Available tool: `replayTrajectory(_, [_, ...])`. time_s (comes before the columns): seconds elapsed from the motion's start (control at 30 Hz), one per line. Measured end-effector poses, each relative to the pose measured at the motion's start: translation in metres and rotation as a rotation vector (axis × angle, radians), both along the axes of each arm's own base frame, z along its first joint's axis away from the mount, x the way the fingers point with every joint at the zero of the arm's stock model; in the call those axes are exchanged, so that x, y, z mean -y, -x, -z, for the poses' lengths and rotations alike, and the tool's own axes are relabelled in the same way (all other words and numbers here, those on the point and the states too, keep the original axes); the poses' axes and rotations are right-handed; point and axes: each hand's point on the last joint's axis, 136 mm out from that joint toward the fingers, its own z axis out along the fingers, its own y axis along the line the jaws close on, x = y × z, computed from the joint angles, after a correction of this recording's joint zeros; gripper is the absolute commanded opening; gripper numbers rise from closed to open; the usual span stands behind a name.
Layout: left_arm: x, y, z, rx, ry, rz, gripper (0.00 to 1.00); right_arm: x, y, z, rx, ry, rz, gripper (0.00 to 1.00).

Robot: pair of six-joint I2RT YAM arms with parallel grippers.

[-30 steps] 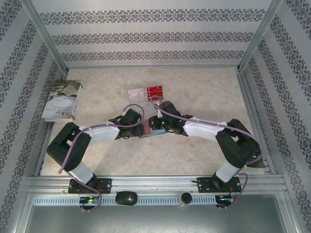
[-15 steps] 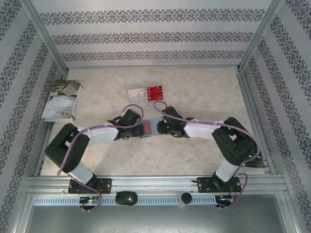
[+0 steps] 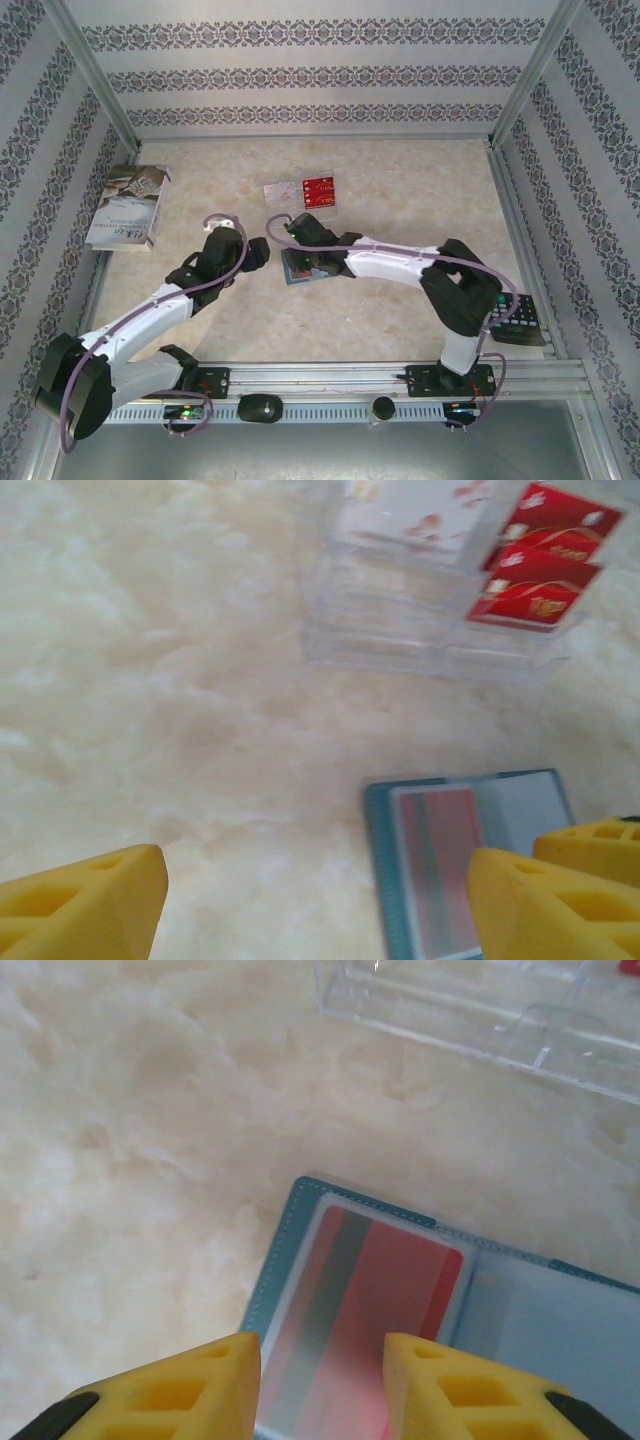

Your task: Take the credit cards out of the card holder

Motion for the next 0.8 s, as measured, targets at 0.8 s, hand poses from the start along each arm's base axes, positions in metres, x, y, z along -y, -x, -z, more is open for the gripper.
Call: replayTrajectory(0.8, [-0.021, 0.012, 0.015, -0.053, 0.007, -0.046, 0.78, -0.01, 0.014, 0.048, 0.007, 0.283, -0.117, 0.05])
